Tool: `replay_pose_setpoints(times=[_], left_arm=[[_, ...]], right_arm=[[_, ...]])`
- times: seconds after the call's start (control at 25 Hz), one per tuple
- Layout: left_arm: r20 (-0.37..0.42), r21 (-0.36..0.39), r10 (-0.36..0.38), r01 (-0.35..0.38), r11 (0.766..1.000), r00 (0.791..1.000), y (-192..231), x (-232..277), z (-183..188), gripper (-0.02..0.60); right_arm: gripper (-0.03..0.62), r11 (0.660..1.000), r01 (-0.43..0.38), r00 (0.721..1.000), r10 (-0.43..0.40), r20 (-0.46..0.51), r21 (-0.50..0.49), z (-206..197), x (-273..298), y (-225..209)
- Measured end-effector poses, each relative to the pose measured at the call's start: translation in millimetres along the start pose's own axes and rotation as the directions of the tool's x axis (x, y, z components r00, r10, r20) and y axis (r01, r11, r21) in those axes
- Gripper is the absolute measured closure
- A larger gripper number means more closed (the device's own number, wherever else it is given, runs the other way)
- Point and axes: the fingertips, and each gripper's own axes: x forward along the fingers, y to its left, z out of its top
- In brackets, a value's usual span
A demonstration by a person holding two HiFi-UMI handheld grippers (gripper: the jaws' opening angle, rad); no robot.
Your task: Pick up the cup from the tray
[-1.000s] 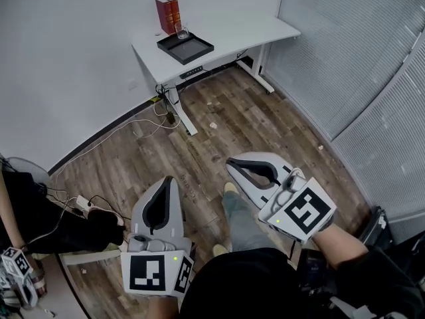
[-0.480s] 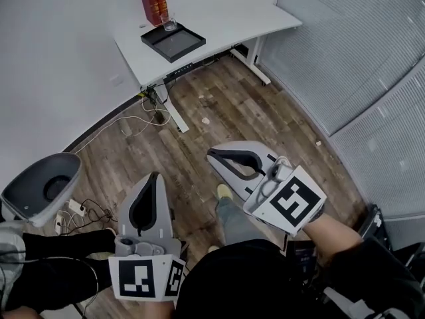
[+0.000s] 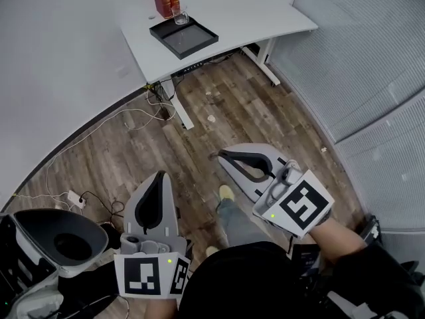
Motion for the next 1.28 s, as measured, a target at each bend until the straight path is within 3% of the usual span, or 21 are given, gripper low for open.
replay_pose_setpoints(times=[0.64, 1.28], left_arm=[[-0.048, 0.009, 0.024, -0.023, 1.000, 0.999, 14.9, 73.4, 32.7, 0.581], [-0.044, 0.019, 0.049, -0.048, 0.999, 0.998, 2.4, 116.7, 34.5, 0.581]], right_arm=[[0.580, 0.998, -0.035, 0.999, 0.035, 0.000, 0.060, 18.1, 34.4, -72.6], [0.579, 0.997, -0.063, 0.998, 0.062, 0.014, 0.053, 11.7, 35.9, -115.8]])
